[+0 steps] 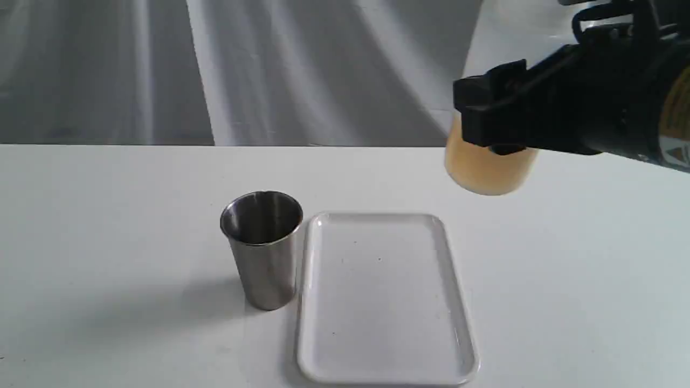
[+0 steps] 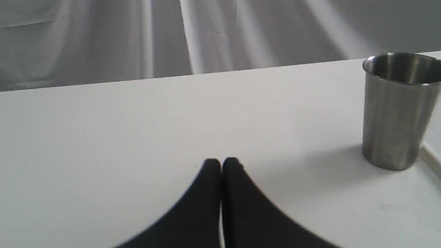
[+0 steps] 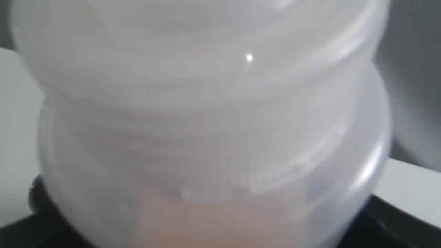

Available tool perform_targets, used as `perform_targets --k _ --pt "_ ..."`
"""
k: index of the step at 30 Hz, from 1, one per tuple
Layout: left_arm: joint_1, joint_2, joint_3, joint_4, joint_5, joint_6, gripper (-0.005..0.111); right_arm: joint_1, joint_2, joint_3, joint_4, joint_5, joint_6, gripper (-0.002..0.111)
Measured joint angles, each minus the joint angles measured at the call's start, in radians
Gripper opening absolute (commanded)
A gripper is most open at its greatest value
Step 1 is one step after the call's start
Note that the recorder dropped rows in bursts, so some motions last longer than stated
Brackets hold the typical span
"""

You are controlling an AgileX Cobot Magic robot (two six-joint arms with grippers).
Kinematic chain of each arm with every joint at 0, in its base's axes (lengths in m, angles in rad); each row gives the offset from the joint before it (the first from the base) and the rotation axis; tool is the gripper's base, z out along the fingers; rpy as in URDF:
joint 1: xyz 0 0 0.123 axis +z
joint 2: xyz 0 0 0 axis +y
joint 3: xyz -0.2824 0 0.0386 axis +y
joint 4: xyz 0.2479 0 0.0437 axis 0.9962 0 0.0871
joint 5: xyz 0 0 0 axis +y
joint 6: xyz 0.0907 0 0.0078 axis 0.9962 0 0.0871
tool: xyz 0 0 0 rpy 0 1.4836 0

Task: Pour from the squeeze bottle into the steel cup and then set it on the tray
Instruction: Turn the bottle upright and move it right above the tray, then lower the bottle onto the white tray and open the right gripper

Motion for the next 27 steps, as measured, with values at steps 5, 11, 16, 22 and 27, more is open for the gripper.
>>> perform_targets --k 5,11,16,22,27 --pt "0.000 0.000 0.000 0.000 0.000 0.000 0.000 -0.018 0.074 0.000 0.280 -0.173 -0.370 0.013" --pt "0.000 0.000 0.000 0.000 0.000 0.000 0.000 -0.020 0.216 0.000 0.553 -0.249 -0.665 0.013" --pt "0.000 0.000 0.000 0.000 0.000 0.000 0.000 -0.020 0.346 0.000 0.642 -0.333 -0.764 0.013" --pt "0.000 0.000 0.000 0.000 0.000 0.000 0.000 -0.020 0.495 0.000 0.729 -0.412 -0.811 0.013" --pt "0.000 0.000 0.000 0.000 0.000 0.000 0.000 -0.020 0.583 0.055 0.835 -0.595 -0.881 0.013"
